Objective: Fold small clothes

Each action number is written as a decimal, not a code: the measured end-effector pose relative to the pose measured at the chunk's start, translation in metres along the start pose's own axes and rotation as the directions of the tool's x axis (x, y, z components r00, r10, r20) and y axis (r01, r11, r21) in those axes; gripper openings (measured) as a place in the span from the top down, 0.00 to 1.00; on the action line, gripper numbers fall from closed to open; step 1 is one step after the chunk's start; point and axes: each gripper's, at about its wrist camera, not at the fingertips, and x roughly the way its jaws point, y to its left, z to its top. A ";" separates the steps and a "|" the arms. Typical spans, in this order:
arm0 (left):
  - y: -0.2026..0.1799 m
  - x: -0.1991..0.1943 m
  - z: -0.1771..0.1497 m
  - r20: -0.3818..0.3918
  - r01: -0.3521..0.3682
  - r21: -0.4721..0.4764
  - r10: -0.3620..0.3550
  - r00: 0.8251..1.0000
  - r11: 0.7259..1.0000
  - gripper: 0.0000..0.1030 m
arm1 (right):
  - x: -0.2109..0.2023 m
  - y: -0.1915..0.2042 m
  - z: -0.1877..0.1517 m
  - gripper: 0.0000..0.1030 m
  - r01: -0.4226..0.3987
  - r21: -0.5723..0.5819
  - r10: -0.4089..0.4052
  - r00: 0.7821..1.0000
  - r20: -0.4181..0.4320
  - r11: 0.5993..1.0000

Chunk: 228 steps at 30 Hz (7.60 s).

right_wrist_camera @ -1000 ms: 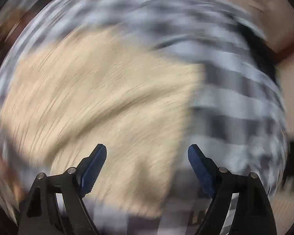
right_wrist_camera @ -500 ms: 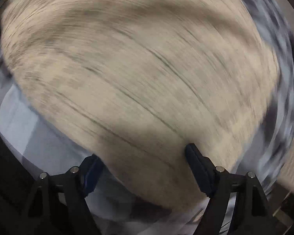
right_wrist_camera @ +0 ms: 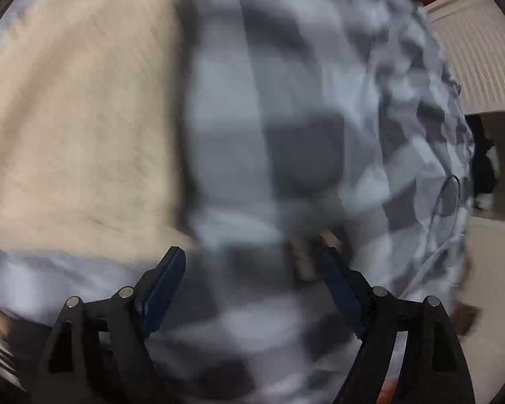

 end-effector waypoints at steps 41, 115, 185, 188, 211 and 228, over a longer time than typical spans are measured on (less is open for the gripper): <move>-0.115 0.053 -0.012 -0.037 0.370 0.279 -0.375 0.926 0.886 0.96 | 0.017 0.196 0.064 0.10 -0.200 -0.160 0.254 0.835 0.488 0.967; -0.052 0.005 0.023 -0.022 0.252 0.473 -0.274 0.961 0.844 0.12 | -0.027 0.181 0.127 0.01 -0.165 -0.086 0.184 0.800 0.572 0.983; 0.015 0.008 0.050 0.017 0.019 0.155 -0.022 1.000 0.988 0.00 | -0.067 0.030 0.111 0.01 -0.086 0.200 -0.039 0.836 0.547 0.976; 0.003 -0.014 0.018 -0.007 0.084 0.204 -0.085 0.996 0.975 0.00 | -0.078 0.045 0.081 0.01 -0.240 0.135 0.116 0.799 0.590 0.961; 0.023 0.057 -0.065 -0.416 0.435 0.182 -0.332 0.847 0.882 0.00 | 0.041 -0.018 0.026 0.01 -0.372 -0.050 0.375 0.925 0.059 0.927; -0.029 0.068 -0.070 -0.432 0.433 0.338 -0.271 0.860 0.836 0.62 | 0.067 0.038 0.039 0.58 -0.415 -0.179 0.433 0.898 0.074 0.892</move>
